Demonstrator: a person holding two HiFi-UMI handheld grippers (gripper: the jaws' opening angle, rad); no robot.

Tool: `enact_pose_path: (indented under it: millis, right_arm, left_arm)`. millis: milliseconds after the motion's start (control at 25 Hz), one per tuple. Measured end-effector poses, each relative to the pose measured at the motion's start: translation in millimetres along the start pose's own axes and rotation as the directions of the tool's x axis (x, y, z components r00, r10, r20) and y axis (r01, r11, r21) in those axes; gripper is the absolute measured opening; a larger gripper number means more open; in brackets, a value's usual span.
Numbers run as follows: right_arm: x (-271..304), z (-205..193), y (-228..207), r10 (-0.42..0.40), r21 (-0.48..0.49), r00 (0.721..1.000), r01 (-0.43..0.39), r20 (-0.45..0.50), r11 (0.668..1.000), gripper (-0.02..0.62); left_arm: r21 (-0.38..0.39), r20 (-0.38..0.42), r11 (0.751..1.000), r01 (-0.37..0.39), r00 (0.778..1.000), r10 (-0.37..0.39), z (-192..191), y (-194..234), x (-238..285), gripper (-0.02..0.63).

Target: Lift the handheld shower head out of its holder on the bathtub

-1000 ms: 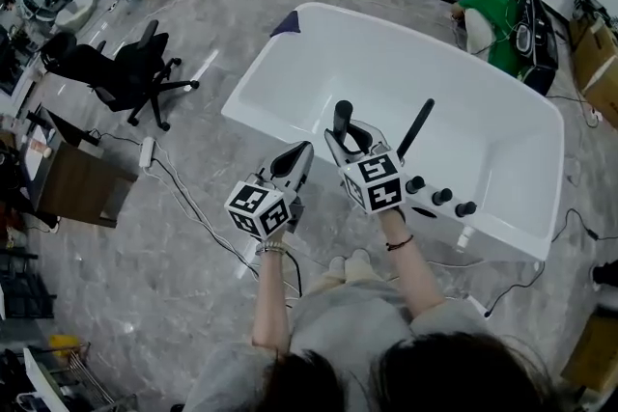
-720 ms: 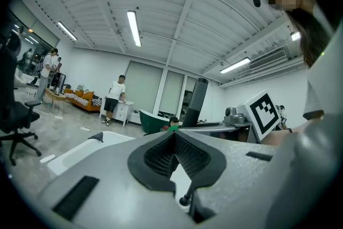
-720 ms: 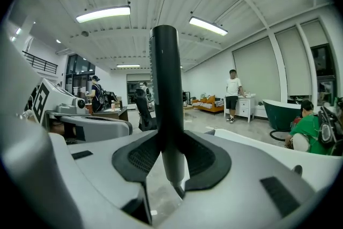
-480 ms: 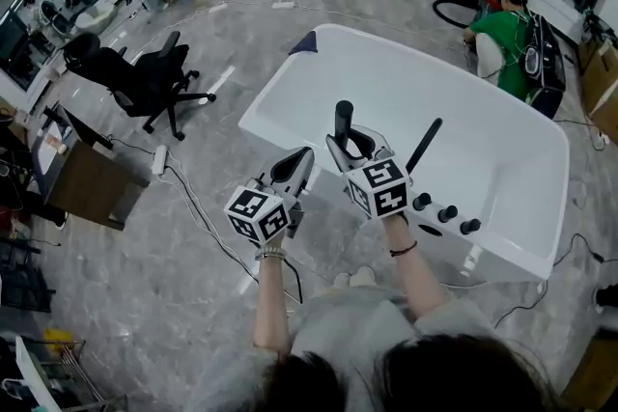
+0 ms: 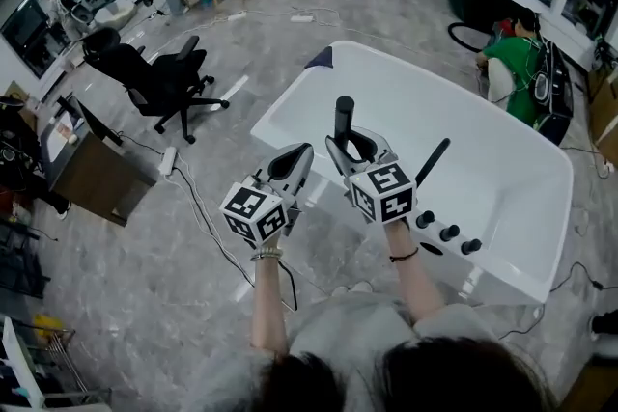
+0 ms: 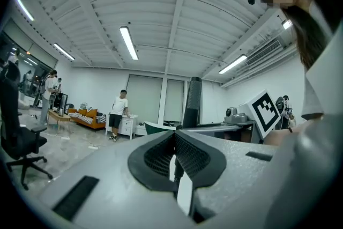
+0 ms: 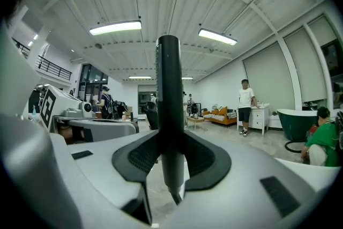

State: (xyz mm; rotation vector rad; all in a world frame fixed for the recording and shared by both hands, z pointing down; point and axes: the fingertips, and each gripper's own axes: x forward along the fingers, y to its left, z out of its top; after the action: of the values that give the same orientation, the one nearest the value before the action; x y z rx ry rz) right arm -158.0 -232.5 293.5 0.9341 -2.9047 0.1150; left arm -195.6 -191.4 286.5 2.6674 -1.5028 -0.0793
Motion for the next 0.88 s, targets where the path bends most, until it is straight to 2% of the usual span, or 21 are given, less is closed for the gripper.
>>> enact_pose_path:
  millis: [360,880]
  right_arm:
    - [-1.6,29.1,1.7,0.038,0.021,0.997,-0.039,0.072,0.999,0.133]
    - [-9.7,32.7,-4.0,0.044,0.033,0.994,-0.047,0.098,0.998,0.133]
  left_arm:
    - [0.024,0.036,0.999,-0.035,0.999,0.034,21.1,6.7,-3.6,0.005]
    - [0.030,0.024,0.999,-0.032,0.999,0.031,17.0,-0.8,4.6,0.005]
